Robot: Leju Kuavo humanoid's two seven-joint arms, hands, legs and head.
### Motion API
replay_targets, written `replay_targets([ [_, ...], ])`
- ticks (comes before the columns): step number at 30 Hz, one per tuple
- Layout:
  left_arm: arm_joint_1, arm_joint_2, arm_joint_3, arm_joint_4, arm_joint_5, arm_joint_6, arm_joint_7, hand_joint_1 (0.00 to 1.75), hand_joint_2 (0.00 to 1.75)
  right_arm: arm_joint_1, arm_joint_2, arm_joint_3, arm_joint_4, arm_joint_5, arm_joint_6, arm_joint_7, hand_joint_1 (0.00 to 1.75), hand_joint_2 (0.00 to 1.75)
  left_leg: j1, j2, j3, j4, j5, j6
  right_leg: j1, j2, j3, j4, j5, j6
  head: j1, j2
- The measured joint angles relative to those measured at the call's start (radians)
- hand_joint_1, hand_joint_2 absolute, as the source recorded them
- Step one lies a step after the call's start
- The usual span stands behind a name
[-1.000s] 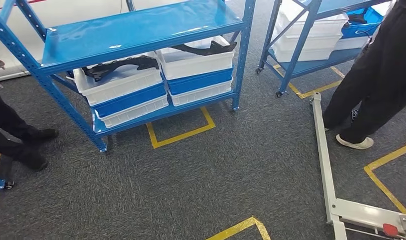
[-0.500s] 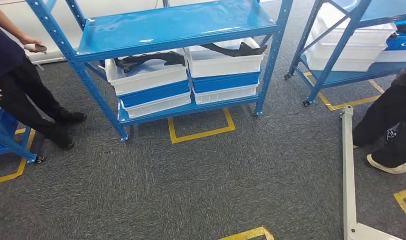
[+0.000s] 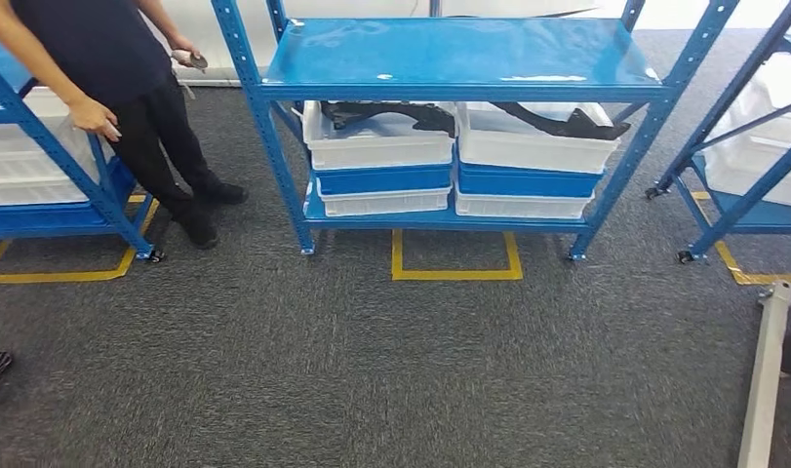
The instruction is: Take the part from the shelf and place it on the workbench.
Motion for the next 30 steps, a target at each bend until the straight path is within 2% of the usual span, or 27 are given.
replay_targets([
  [1,0.000,0.000,0.000,0.000,0.000,0.001,0.000,0.00,0.44,-0.001,0.000,0.000,0.002,0.000,0.003,0.003,0.00,0.00,-0.001,-0.011,-0.004,0.002,-0.001,-0.006,-0.001,0.015,0.007,-0.019,0.002,-0.005,0.000,0.000],
  [2,0.000,0.000,0.000,0.000,0.000,0.002,0.000,0.00,0.87,-0.002,0.001,0.001,0.003,0.000,0.006,0.007,0.00,0.00,-0.001,-0.020,-0.008,0.002,0.000,-0.012,0.002,0.014,0.008,-0.020,-0.001,-0.013,0.000,0.000],
  [3,0.002,0.001,-0.001,0.000,0.001,0.004,0.001,0.00,1.31,-0.004,0.002,0.001,0.004,0.001,0.009,0.010,0.00,0.00,0.002,-0.027,-0.010,0.001,0.000,-0.016,0.002,0.001,0.007,-0.020,0.001,-0.023,-0.001,0.000],
  [4,0.004,0.001,-0.001,0.000,0.001,0.007,0.002,0.00,1.75,-0.005,0.002,0.001,0.004,0.002,0.011,0.012,0.00,0.44,0.003,-0.016,-0.014,0.007,-0.003,-0.020,0.003,-0.009,0.008,-0.021,0.001,-0.030,-0.002,0.000],
  [5,0.005,0.002,-0.002,0.000,0.001,0.010,0.005,0.00,1.75,-0.005,0.002,0.002,0.004,0.002,0.012,0.016,0.00,0.87,0.003,0.008,-0.022,0.028,-0.016,-0.025,0.003,-0.019,0.009,-0.022,0.002,-0.038,-0.003,0.000],
  [7,0.003,0.003,-0.004,0.000,0.000,0.014,0.011,0.00,1.75,-0.003,0.004,0.002,0.005,0.001,0.012,0.026,0.00,1.75,0.001,0.075,-0.073,0.132,-0.070,-0.034,0.005,-0.040,0.011,-0.023,0.001,-0.048,-0.007,0.000],
  [8,0.001,0.003,-0.004,0.000,0.000,0.016,0.016,0.00,1.75,-0.001,0.005,0.002,0.006,-0.003,0.012,0.032,0.00,1.75,0.001,0.095,-0.112,0.210,-0.103,-0.037,0.008,-0.051,0.012,-0.023,-0.001,-0.052,-0.008,0.000],
  [9,0.000,0.003,-0.005,0.000,-0.001,0.017,0.020,0.00,1.75,0.000,0.006,0.002,0.006,-0.007,0.013,0.037,0.00,1.75,0.002,0.106,-0.148,0.278,-0.127,-0.039,0.010,-0.062,0.012,-0.023,-0.002,-0.054,-0.008,0.000],
  [10,0.002,0.003,-0.005,0.000,-0.004,0.017,0.025,0.00,1.75,0.001,0.006,0.001,0.007,-0.012,0.016,0.040,0.00,1.75,0.002,0.110,-0.169,0.316,-0.135,-0.038,0.011,-0.071,0.013,-0.023,-0.004,-0.055,-0.008,0.000],
  [11,0.008,0.003,-0.005,0.000,-0.010,0.016,0.031,0.00,1.75,0.001,0.007,0.000,0.007,-0.017,0.019,0.042,0.00,1.75,0.001,0.112,-0.171,0.319,-0.125,-0.036,0.013,-0.077,0.015,-0.023,-0.006,-0.056,-0.008,0.000],
  [12,0.016,0.004,-0.004,0.000,-0.020,0.015,0.036,0.00,1.75,0.000,0.009,-0.002,0.008,-0.019,0.023,0.041,0.00,1.75,0.000,0.112,-0.149,0.273,-0.097,-0.031,0.015,-0.081,0.018,-0.023,-0.008,-0.056,-0.009,0.000],
  [14,0.036,0.007,0.003,0.000,-0.053,0.013,0.048,0.00,1.75,-0.004,0.014,-0.011,0.005,-0.023,0.030,0.035,0.00,1.75,-0.006,0.117,-0.070,0.119,-0.030,-0.015,0.018,-0.084,0.026,-0.024,-0.013,-0.055,-0.008,0.000],
  [15,0.044,0.009,0.008,0.000,-0.073,0.012,0.054,0.00,1.75,-0.005,0.018,-0.017,0.003,-0.023,0.033,0.031,0.00,1.75,-0.011,0.120,-0.038,0.056,-0.008,-0.006,0.020,-0.086,0.029,-0.024,-0.015,-0.053,-0.008,0.000],
  [16,0.050,0.011,0.015,0.000,-0.097,0.010,0.061,0.00,1.75,-0.005,0.020,-0.025,0.001,-0.023,0.037,0.026,0.00,1.75,-0.015,0.123,-0.020,0.018,0.004,-0.002,0.023,-0.087,0.030,-0.023,-0.019,-0.050,-0.008,0.000],
  [20,0.073,0.014,0.050,0.000,-0.189,0.001,0.091,0.00,1.75,0.001,0.025,-0.064,-0.004,-0.023,0.052,0.007,0.00,1.75,-0.015,0.121,-0.012,0.000,0.005,-0.029,0.027,-0.090,0.032,-0.022,-0.027,-0.068,-0.006,0.000],
  [25,0.091,0.017,0.117,0.000,-0.312,-0.011,0.130,0.00,1.75,0.017,0.027,-0.134,-0.010,-0.024,0.069,-0.020,0.00,1.75,-0.017,0.121,-0.013,0.001,0.004,-0.020,0.026,-0.090,0.036,-0.031,-0.022,-0.055,-0.006,0.000],
  [30,0.109,0.018,0.192,-0.001,-0.425,-0.022,0.165,0.00,1.75,0.033,0.029,-0.208,-0.021,-0.025,0.084,-0.044,0.00,1.75,-0.016,0.121,-0.012,0.002,0.003,-0.017,0.024,-0.090,0.036,-0.033,-0.021,-0.052,-0.005,0.000],
])
